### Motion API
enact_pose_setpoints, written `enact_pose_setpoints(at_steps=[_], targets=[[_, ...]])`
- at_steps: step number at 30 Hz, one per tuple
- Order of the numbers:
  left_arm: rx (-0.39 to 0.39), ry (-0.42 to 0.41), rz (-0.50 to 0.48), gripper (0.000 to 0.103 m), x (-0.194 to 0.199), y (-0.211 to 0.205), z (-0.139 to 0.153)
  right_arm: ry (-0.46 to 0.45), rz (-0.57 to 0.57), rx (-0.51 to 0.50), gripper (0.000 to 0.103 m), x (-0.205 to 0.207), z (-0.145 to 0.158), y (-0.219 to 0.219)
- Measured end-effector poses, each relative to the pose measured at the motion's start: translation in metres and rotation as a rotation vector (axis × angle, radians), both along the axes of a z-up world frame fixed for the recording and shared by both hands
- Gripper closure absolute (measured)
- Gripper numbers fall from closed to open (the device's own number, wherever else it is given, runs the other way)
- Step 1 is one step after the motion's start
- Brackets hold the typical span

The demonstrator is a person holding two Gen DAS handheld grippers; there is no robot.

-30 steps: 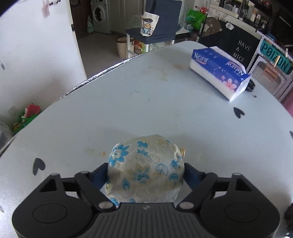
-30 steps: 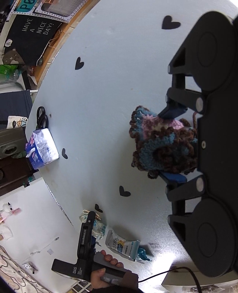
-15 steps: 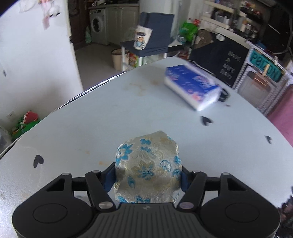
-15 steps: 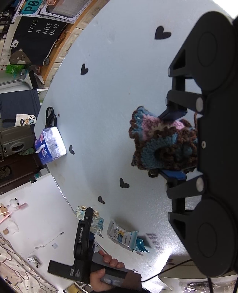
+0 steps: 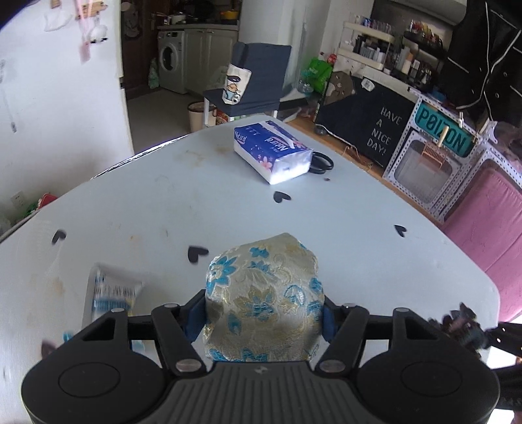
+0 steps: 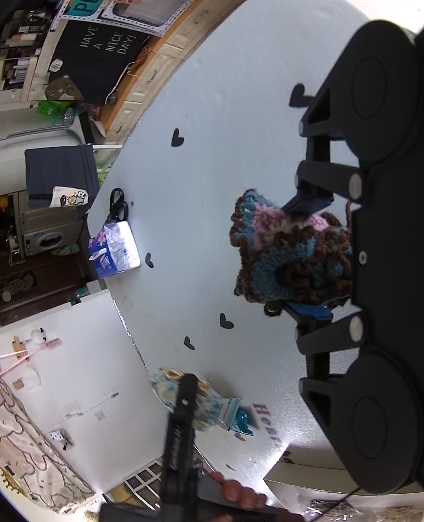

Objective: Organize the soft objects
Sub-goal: 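Carry the floral pouch and the scrunchie over to the tray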

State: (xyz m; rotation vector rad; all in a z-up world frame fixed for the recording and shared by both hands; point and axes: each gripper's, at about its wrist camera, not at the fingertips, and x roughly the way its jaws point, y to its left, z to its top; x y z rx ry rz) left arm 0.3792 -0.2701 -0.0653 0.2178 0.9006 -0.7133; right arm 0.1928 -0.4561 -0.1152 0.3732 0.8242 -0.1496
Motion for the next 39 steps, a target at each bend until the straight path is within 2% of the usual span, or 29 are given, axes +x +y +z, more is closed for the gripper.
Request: enact_pose_setpoints(at_steps=[10,21,28,39], targets=[[-0.048,-0.063,0.165,0.037,-0.086,0.029,0.014,-0.026,0.124,-0.020,0.048,-0.018,0.007,-0.004],[-0.084,-0.084,0.344,0.037,-0.165,0.083,0.018,-0.053,0.253,-0.042,0.048,-0.027,0.019,0.033],[-0.095,-0.080,0.393,0.037,-0.199,0.141,0.022,-0.067,0.306,-0.027,0.048,-0.033,0.026,0.080],[-0.068,-0.066,0.476,0.037,-0.226,0.260,0.019,-0.070,0.373,0.002,0.048,-0.039,0.029,0.194]])
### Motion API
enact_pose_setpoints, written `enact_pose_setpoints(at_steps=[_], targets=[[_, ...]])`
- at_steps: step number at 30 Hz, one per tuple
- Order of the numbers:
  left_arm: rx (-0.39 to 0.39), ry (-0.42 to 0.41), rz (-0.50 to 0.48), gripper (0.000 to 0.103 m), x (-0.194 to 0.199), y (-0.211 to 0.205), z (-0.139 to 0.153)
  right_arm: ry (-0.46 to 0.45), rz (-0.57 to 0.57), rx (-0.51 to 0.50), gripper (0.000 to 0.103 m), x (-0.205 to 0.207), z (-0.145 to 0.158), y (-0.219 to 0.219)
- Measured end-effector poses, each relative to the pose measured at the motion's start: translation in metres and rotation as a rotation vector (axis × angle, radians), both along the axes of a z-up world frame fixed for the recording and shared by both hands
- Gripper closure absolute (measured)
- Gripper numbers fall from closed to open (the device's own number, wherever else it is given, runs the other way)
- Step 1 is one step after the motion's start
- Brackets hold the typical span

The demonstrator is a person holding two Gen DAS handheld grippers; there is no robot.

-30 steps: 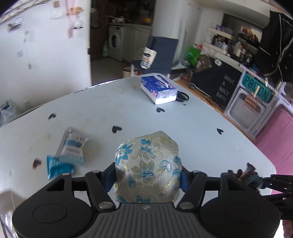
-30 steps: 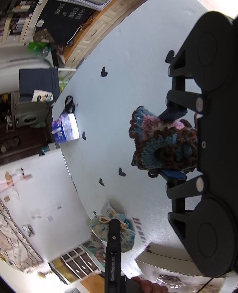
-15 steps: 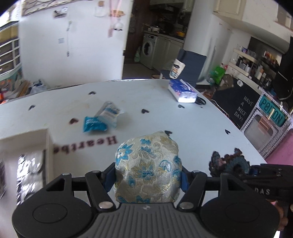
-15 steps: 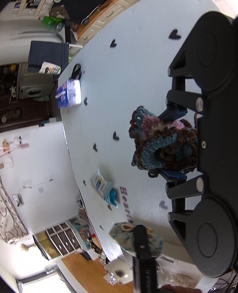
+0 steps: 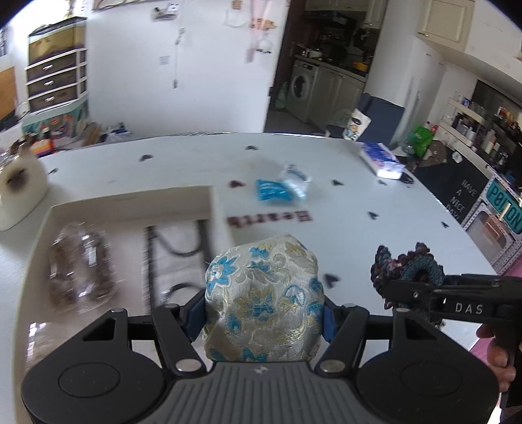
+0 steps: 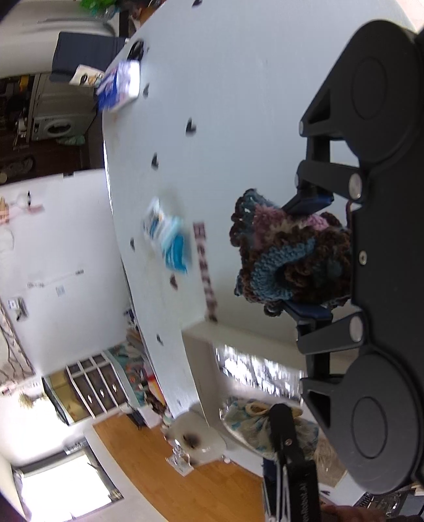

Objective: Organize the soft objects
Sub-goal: 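Carry the floral pouch and the scrunchie over to the tray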

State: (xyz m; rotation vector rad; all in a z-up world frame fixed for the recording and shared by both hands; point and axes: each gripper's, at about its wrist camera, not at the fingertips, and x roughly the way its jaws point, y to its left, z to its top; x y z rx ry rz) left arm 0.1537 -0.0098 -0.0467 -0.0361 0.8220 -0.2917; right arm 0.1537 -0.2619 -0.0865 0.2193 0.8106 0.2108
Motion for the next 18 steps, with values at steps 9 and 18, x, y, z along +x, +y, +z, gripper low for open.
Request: enact_pose_setpoints(at_steps=[9,18], targets=[[0.001,0.032,0.019,0.037,-0.008,0.067,-0.017,-0.035,0.050,0.016,0.048,-0.003,0.007,0.087],[-0.031,0.152,0.004,0.037,-0.008,0.103,-0.058,-0.004,0.067,0.004,0.048,-0.009,0.003,0.139]])
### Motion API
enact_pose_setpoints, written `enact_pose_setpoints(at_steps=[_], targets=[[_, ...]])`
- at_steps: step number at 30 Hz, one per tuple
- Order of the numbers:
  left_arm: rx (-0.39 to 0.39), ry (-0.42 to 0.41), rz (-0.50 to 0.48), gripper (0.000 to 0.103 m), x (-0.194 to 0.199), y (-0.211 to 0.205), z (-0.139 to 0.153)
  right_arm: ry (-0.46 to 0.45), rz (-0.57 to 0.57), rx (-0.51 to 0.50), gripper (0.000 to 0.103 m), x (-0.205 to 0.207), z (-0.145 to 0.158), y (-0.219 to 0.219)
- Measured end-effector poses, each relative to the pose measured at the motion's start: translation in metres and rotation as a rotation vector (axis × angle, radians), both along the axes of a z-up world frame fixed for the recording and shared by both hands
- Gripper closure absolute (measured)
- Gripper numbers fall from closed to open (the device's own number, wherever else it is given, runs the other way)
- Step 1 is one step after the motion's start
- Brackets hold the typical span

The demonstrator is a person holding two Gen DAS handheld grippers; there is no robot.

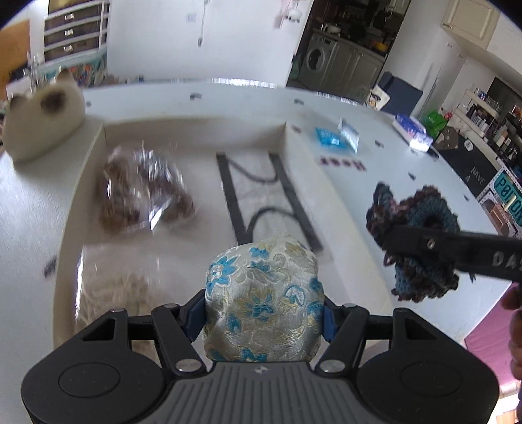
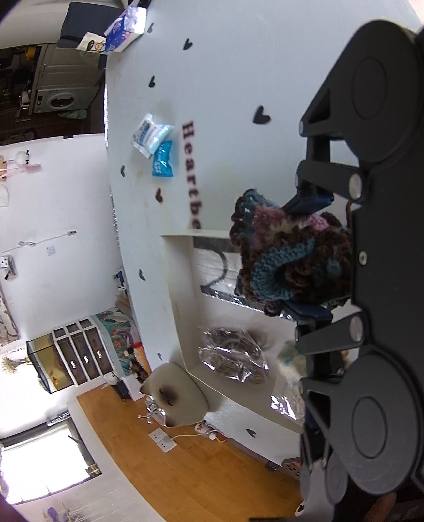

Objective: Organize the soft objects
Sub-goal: 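Carry the floral pouch and the scrunchie over to the tray, then lower both items into the tray and open both tools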

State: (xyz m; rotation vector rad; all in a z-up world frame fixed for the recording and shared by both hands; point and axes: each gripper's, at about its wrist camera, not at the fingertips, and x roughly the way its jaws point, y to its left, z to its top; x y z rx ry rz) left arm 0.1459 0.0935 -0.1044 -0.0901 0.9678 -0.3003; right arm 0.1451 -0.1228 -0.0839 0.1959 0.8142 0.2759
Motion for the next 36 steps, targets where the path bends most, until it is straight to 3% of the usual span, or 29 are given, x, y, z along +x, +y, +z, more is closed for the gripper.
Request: enact_pose_setpoints(at_steps=[9,12,14,16,17,21,24,27,28,31,36], targets=[[0.044,0.055,0.009,0.037,0.008,0.017,-0.028,0.060,0.038,-0.011,0.046,0.003,-0.008,0.031],[0.045,0.058,-0.019,0.035,0.007,0.017,-0.028,0.078,0.047,-0.008,0.041,0.006,-0.013,0.039],[0.027,0.066,-0.042,0.028,0.006,0.017,-0.028,0.111,0.053,-0.007,0.038,0.011,-0.020,0.043],[0.011,0.059,-0.054,0.023,0.003,0.018,-0.025,0.147,0.056,-0.007,0.027,0.013,-0.026,0.046],[0.004,0.054,-0.056,0.021,0.002,0.019,-0.022,0.155,0.049,-0.012,0.026,0.012,-0.027,0.047],[-0.039,0.047,-0.061,0.021,-0.004,0.023,-0.014,0.135,0.038,-0.013,0.021,0.003,-0.022,0.044],[-0.043,0.030,-0.065,0.021,-0.009,0.025,-0.006,0.122,0.019,0.007,0.027,-0.001,-0.018,0.038],[-0.044,0.012,-0.059,0.026,-0.012,0.027,0.002,0.114,0.009,0.034,0.047,-0.001,-0.015,0.032],[-0.046,0.007,-0.057,0.032,-0.012,0.027,0.005,0.113,0.006,0.039,0.053,0.000,-0.015,0.031],[-0.053,0.004,-0.057,0.040,-0.012,0.027,0.010,0.112,0.013,0.048,0.059,0.011,-0.015,0.034],[-0.036,0.045,-0.048,0.047,-0.007,0.024,0.002,0.127,0.047,0.076,0.060,0.040,-0.026,0.048]])
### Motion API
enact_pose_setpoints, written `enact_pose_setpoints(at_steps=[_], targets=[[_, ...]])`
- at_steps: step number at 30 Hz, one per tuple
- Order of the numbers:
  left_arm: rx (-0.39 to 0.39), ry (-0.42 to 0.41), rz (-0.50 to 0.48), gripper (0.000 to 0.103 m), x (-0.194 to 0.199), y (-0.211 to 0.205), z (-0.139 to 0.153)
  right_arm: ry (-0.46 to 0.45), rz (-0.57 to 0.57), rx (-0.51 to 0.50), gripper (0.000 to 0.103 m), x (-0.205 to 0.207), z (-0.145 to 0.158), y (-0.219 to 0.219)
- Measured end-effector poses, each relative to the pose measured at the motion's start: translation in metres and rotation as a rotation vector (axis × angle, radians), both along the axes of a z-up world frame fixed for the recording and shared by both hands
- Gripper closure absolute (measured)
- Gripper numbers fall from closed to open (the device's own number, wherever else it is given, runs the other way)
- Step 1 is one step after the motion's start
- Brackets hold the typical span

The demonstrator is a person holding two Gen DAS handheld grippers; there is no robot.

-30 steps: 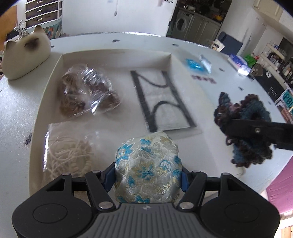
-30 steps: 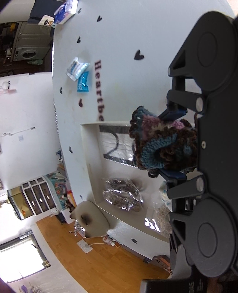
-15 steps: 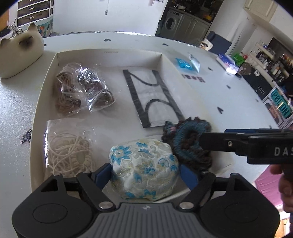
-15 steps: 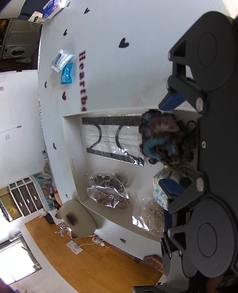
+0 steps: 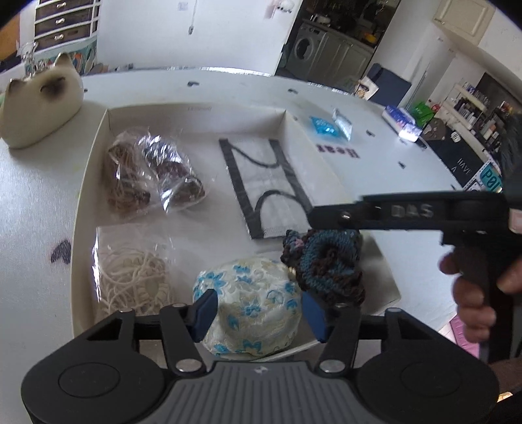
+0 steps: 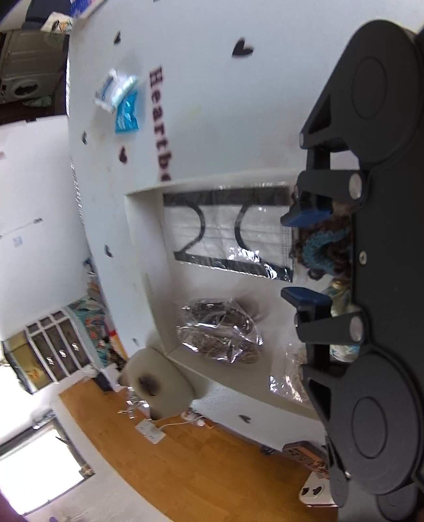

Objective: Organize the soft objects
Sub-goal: 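Lower both items into the tray and open both tools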

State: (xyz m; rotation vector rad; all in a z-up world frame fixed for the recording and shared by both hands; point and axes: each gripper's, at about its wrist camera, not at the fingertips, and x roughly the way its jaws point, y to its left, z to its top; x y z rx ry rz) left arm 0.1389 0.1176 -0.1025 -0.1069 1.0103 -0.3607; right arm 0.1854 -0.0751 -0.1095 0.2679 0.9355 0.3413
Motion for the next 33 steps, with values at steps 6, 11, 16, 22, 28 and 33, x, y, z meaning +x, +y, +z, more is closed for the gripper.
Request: enact_pose_setpoints(at_steps=[6,11,16,22,28,33], targets=[[0.004,0.044,0.017,0.051,0.004,0.001,-0.012,0.081,0.053,-0.099,0.068,-0.001,-0.023,0.014],[-0.005,0.036,0.017,0.051,0.005,0.001,-0.010,0.081,0.064,-0.092,0.067,-0.018,-0.023,0.007],[-0.027,0.020,0.019,0.050,0.003,0.001,-0.003,0.056,0.049,-0.069,0.055,-0.024,-0.011,-0.001],[-0.023,-0.019,0.031,0.049,0.000,0.002,0.013,-0.015,0.060,-0.043,0.044,-0.034,0.011,-0.010],[0.015,-0.075,0.054,0.040,-0.007,0.007,0.027,-0.079,0.062,-0.071,0.033,-0.046,0.024,-0.016],[0.044,-0.115,0.061,0.031,-0.015,0.011,0.034,-0.120,0.041,-0.089,0.028,-0.059,0.030,-0.023]])
